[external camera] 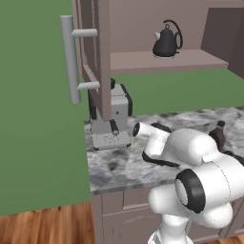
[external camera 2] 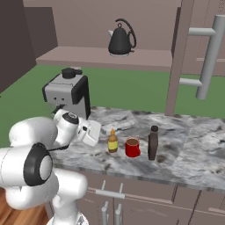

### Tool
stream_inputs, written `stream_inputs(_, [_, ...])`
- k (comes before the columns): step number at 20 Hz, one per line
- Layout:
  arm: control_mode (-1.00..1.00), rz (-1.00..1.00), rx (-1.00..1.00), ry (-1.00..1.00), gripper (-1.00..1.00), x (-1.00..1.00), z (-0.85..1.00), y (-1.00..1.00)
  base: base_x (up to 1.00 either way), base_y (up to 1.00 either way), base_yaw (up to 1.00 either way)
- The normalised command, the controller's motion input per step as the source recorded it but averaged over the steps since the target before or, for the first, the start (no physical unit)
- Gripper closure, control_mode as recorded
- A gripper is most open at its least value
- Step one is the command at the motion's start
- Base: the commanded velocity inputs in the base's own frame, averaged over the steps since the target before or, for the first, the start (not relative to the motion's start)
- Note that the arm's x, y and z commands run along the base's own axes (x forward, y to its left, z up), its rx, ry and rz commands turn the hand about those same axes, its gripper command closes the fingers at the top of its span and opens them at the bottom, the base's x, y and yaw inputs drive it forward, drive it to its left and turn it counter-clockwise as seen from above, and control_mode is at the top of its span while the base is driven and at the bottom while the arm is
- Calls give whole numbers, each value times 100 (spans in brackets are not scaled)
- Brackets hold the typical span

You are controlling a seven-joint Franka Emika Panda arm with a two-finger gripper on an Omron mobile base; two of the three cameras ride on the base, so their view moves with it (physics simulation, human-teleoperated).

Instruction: Pick the syrup bottle and honey bottle from the cabinet and place them next to the mug.

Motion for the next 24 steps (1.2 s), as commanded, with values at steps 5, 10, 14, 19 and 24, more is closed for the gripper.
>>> stream_inputs(5, [-100,0,0,0,-100,-28,64,0,0,0,0])
stream_inputs(10, [-100,7,1,0,-100,-21,83,0,0,0,0])
stream_inputs(14, [-100,17,1,0,-100,-27,86,-5,0,0,0])
stream_inputs(19, [-100,31,2,0,-100,-48,80,0,0,0,0])
stream_inputs(24, [-100,45,1,0,-100,-81,71,3,0,0,0])
